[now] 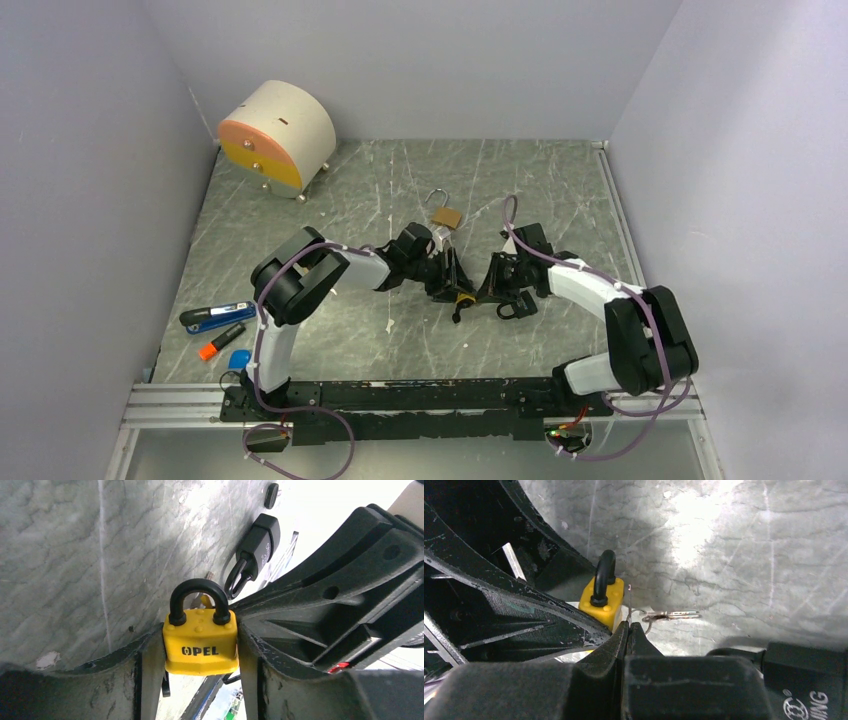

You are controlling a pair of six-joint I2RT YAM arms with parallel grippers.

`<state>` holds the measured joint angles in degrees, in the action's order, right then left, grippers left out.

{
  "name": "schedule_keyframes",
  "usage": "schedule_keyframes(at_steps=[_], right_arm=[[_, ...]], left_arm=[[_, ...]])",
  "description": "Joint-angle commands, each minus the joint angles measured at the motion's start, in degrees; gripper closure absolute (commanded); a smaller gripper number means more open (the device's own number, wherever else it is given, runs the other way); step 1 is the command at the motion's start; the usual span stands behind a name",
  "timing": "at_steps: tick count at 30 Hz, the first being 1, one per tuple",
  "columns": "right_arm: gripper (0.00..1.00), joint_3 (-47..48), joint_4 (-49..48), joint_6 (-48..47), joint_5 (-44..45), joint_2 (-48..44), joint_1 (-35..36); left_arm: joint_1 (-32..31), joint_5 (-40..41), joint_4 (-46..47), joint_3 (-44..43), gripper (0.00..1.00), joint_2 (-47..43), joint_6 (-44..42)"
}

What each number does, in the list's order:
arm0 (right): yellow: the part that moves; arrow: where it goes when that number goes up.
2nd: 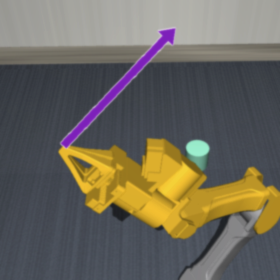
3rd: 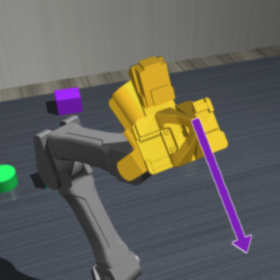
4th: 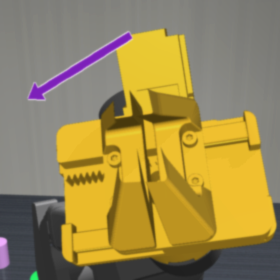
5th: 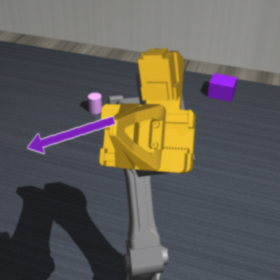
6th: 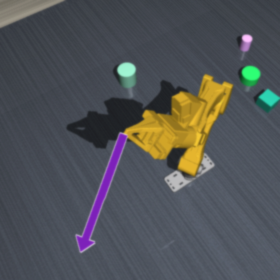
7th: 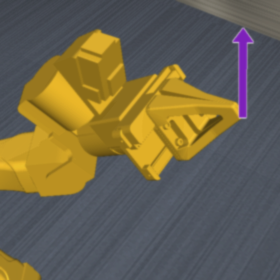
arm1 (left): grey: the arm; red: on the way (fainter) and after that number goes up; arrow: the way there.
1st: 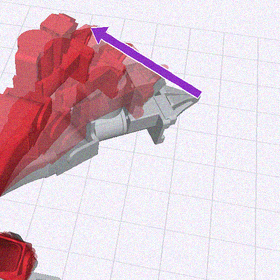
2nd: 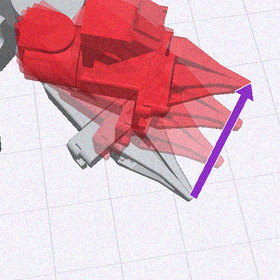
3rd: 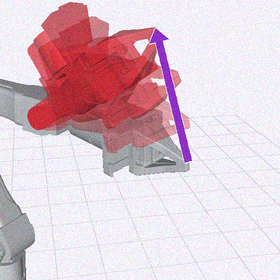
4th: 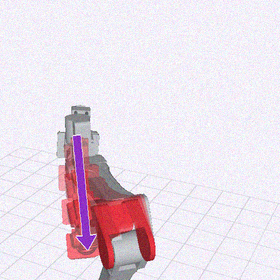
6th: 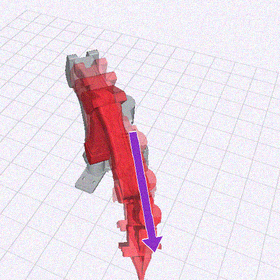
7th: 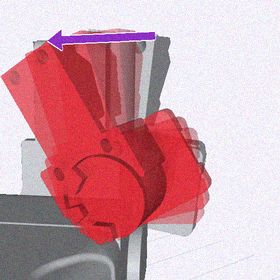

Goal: Unlock with the key
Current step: Adjust the lock at the center of the board.

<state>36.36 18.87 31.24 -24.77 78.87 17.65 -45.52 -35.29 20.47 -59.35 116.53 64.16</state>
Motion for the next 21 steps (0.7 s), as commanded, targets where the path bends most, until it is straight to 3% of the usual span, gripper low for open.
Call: schedule_keyframes(at_steps=[1, 6, 9, 21], right_arm=[[1.0, 0.0, -5.3, 0.8, -4.8, 1.9, 0.0], [1.0, -0.6, -7.5, 1.7, -7.5, 2.1, 0.0], [1.0, -0.4, -7.7, 2.1, -8.8, 1.8, 0.0], [1.0, -0.2, -9.3, 3.3, -10.6, 1.7, 0.3]], left_arm=[[-0.1, 0.5, 3.7, 0.4, 0.41, 0.3, 0.0], [-0.1, 1.9, 0.8, 0.2, 0.3, -0.8, -1.8], [-0.1, 3.3, -2.6, -0.6, 0.11, -1.8, -3.8], [-4.8, 18.9, -27.4, -10.3, 0.06, -5.0, -16.4]])
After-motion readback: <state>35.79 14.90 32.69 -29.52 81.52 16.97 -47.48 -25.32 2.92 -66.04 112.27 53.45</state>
